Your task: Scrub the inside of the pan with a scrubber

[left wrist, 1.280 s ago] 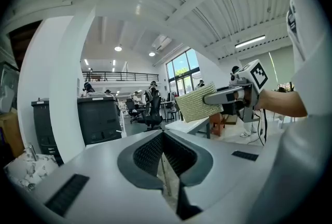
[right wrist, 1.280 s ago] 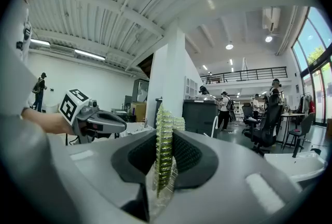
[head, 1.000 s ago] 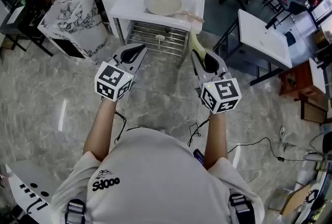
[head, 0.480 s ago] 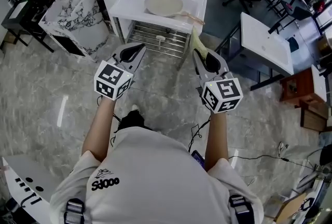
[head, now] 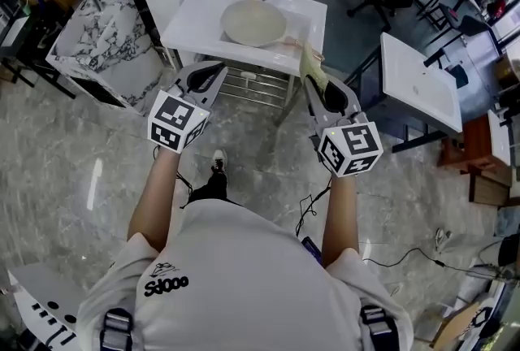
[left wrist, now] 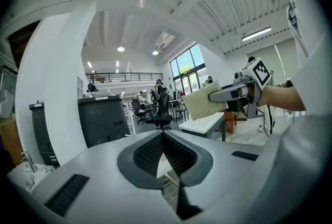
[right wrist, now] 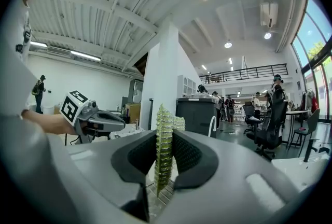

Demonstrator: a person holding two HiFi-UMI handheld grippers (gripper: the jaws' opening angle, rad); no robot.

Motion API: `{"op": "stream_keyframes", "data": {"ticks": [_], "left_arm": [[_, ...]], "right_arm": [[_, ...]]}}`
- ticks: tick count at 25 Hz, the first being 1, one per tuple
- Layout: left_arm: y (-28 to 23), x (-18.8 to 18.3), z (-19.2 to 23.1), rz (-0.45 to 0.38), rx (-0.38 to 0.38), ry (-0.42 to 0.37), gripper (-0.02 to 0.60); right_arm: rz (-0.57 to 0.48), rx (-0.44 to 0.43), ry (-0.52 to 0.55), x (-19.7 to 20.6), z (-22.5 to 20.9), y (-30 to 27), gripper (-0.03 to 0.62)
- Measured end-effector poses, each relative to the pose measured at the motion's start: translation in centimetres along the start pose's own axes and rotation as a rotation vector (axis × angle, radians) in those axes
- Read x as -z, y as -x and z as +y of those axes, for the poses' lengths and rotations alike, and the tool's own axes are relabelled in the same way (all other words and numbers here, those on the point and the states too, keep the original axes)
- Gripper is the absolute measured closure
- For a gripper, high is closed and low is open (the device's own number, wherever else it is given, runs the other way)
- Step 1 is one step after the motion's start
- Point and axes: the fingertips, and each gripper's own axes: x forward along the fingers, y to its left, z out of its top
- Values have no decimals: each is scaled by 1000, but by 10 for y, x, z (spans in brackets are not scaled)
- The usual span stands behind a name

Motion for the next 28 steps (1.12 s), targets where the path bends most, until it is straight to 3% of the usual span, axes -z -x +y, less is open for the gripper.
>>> {"op": "stream_keyframes", "data": {"ticks": [5,11,28], "left_arm": [[-45,-7,51,-4,30,-27,581],[-87,-12,102,-12,36,-7,581],[-138,14,184,1,64,30,581]], "right_arm": [[-5,19,4,-11,-24,-63,513],[10,49,-1,-17,-51,-115,513],[66,81,-34,-1,-73,-209,513]]}}
